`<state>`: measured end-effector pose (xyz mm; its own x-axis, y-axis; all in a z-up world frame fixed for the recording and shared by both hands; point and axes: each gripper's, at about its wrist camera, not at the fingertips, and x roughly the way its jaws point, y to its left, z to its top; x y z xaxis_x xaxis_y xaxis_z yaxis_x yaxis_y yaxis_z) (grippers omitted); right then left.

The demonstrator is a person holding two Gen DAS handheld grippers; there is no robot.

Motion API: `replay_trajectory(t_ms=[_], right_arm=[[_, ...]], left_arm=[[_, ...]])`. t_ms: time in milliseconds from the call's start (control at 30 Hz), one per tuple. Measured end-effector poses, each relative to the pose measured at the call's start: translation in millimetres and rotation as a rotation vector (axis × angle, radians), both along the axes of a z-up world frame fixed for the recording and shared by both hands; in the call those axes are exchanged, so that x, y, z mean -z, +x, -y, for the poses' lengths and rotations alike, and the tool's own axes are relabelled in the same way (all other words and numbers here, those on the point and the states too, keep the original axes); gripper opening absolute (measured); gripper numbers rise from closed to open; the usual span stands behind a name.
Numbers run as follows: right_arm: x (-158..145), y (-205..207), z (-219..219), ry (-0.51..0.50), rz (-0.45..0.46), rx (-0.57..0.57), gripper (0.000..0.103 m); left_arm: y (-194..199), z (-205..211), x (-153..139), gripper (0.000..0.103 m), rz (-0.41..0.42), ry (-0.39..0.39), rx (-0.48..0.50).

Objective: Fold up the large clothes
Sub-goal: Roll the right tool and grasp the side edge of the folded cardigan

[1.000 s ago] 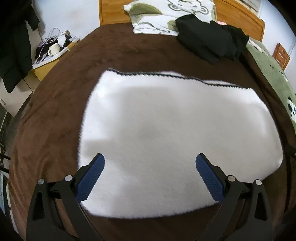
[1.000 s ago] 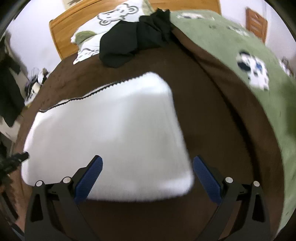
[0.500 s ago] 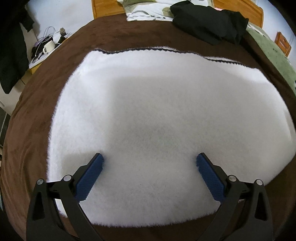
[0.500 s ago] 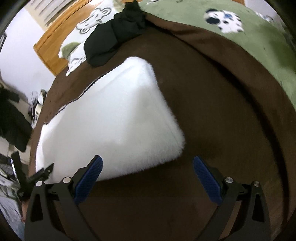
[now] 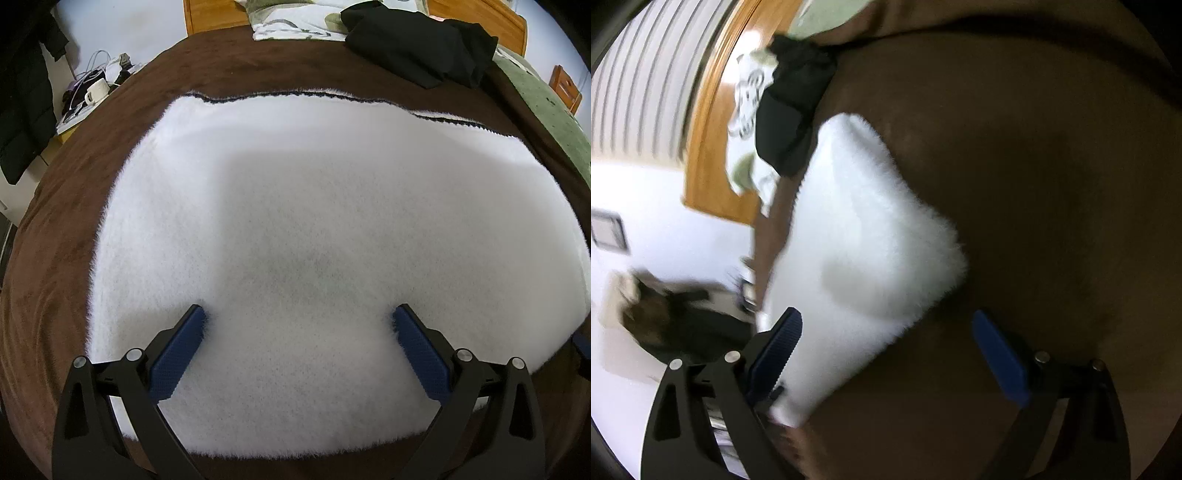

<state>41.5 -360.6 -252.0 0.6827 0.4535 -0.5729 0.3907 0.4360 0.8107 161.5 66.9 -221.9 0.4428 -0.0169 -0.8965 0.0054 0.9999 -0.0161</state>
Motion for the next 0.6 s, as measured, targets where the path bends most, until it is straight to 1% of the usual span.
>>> replay_trajectory(t_ms=[33, 100, 267, 300, 333, 367, 400, 433, 533, 600], right_arm=[[3.9, 0.6, 2.2, 0.029, 0.006, 0.018, 0.093], [5.8, 4.8, 3.1, 0.032, 0.004, 0.027, 0.092], [1.2, 22.5, -3.9, -0.023, 0.004, 0.014, 0.092], [0.8, 26.4, -5.8, -0.032, 0.005, 0.015, 0.085], [0.0, 31.6, -8.3, -0.042, 0.002, 0.017, 0.082], [0.2, 36.0, -9.4, -0.059, -0.015, 0.025, 0.075], [1.9, 37.9, -9.9, -0.071, -0.026, 0.037, 0.066], [3.8, 38.8, -10.3, -0.076, -0.036, 0.046, 0.064], [6.6, 41.2, -11.3, -0.081, -0.042, 0.057, 0.053], [9.5, 38.1, -8.7, -0.049, -0.031, 0.09, 0.035]], left_arm=[[-0.2, -0.3, 0.1, 0.098, 0.002, 0.0, 0.0], [-0.9, 0.2, 0.4, 0.098, 0.006, 0.0, 0.002], [-3.2, 0.1, 0.3, 0.097, 0.015, -0.004, 0.008], [-3.5, 0.3, 0.3, 0.097, 0.017, -0.004, 0.008], [-4.0, 0.5, 0.4, 0.097, 0.019, -0.005, 0.008], [-4.5, 0.5, 0.4, 0.098, 0.021, -0.005, 0.008], [-5.0, -0.1, 0.3, 0.098, 0.024, -0.005, 0.009], [-5.6, 0.0, 0.3, 0.098, 0.028, -0.005, 0.01], [-6.5, -0.4, -0.1, 0.098, 0.034, -0.006, 0.014], [-7.2, 0.0, 0.1, 0.098, 0.038, -0.009, 0.014]])
